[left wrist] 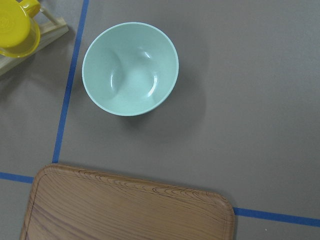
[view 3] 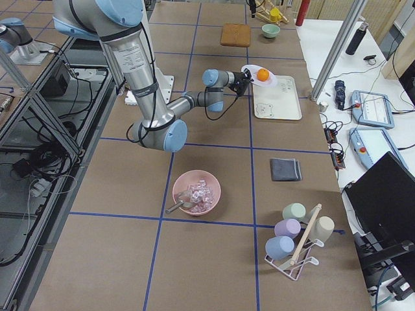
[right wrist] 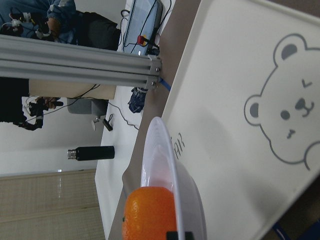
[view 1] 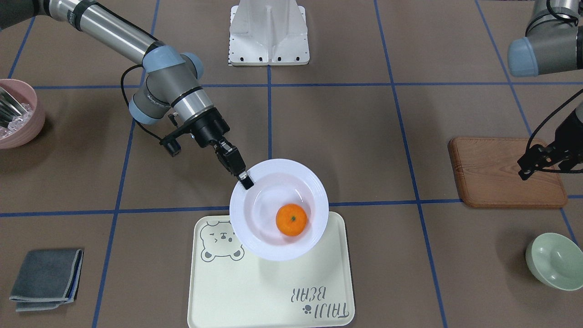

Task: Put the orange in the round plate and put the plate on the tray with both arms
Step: 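Carry the plate with the orange onto the cream bear tray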

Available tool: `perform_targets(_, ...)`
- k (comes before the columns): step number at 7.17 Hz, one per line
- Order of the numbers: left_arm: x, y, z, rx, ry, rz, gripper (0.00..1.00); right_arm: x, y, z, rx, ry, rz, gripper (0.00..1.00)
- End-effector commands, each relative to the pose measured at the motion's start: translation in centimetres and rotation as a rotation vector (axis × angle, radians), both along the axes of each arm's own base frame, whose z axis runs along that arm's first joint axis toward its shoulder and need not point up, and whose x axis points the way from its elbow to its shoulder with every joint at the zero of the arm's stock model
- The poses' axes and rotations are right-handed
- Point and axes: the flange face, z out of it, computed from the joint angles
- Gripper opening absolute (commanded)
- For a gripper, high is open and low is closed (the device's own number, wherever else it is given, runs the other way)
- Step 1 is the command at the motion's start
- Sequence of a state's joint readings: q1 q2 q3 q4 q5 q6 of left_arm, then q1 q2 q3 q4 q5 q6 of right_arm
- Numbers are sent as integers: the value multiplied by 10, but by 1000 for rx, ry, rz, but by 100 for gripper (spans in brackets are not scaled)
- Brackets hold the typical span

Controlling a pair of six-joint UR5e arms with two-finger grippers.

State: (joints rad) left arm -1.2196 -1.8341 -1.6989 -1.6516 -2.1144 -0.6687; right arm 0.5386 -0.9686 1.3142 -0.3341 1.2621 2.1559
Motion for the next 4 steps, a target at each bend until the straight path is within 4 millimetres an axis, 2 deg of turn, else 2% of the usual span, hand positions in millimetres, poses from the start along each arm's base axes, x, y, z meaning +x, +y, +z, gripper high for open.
perform_targets(1,2,-4,2,-4,-1,0,98,-19,-64,12,-100,77,61,0)
perform_targets(2,2,-5,4,-4,-1,0,98,-28,-70,24,-125,95,63,0)
perform_targets(4,2,-6,11,-12,-8,0,98,-38,-76,13,-162,56,61,0)
